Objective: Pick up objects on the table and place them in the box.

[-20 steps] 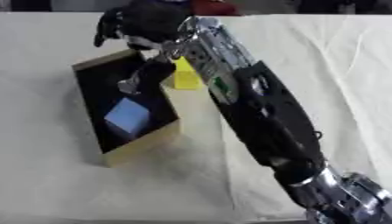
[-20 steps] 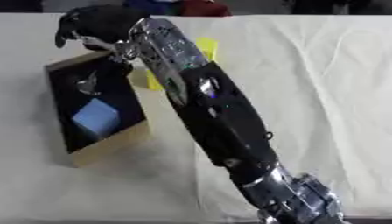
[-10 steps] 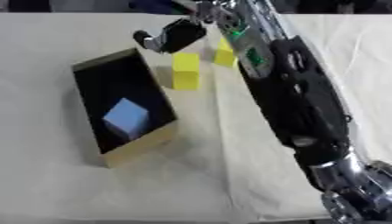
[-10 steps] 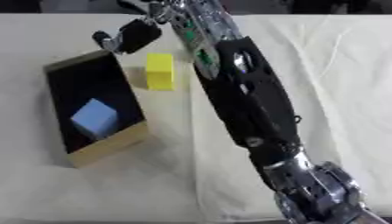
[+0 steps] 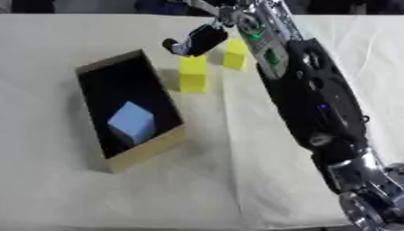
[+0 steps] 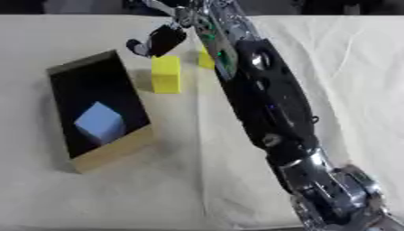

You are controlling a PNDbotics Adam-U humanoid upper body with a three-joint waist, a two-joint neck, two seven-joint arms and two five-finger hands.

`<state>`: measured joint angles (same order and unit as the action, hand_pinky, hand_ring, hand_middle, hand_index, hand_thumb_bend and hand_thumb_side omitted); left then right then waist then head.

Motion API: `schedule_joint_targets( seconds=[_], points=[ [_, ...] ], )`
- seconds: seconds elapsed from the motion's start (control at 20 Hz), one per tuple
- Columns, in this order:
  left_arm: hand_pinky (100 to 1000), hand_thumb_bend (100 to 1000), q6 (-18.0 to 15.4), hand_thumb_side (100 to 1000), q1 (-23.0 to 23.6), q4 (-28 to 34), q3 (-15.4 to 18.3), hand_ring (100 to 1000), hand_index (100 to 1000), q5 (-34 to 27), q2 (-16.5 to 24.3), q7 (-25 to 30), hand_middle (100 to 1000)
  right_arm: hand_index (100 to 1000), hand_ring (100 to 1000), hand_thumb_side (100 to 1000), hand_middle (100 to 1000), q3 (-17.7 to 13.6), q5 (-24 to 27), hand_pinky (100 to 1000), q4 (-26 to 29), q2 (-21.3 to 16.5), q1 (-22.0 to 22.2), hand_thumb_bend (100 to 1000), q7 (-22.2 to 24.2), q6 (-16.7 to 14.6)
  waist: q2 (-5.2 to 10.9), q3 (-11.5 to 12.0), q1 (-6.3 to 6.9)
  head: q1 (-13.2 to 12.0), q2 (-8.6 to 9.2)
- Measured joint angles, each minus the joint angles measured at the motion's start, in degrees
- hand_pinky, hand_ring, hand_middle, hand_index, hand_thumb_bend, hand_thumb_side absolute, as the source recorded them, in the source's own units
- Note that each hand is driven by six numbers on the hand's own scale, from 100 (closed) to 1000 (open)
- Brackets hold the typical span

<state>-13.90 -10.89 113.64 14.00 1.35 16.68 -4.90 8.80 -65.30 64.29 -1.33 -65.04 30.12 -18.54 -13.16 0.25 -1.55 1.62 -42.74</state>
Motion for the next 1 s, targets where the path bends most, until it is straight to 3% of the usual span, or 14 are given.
schedule_joint_targets(
  seconds=[0.45, 1.0],
  points=[
    [605, 100, 0.05, 679, 0.20, 0.00, 0.00, 653, 804, 0.13, 0.00, 0.06, 785, 886, 986, 515, 848, 0.02, -2.45, 882, -5.91, 0.02, -0.55, 335, 1.51, -0.85, 0.00, 0.05, 0.01, 0.00, 0.03],
    [605, 100, 0.21, 679, 0.27, 0.00, 0.01, 652, 804, 0.14, 0.00, 0.27, 785, 904, 994, 517, 861, -1.28, -8.30, 891, -11.27, 0.07, -0.99, 370, 0.47, 0.30, 0.00, 0.04, 0.01, -0.07, 0.03]
  ],
)
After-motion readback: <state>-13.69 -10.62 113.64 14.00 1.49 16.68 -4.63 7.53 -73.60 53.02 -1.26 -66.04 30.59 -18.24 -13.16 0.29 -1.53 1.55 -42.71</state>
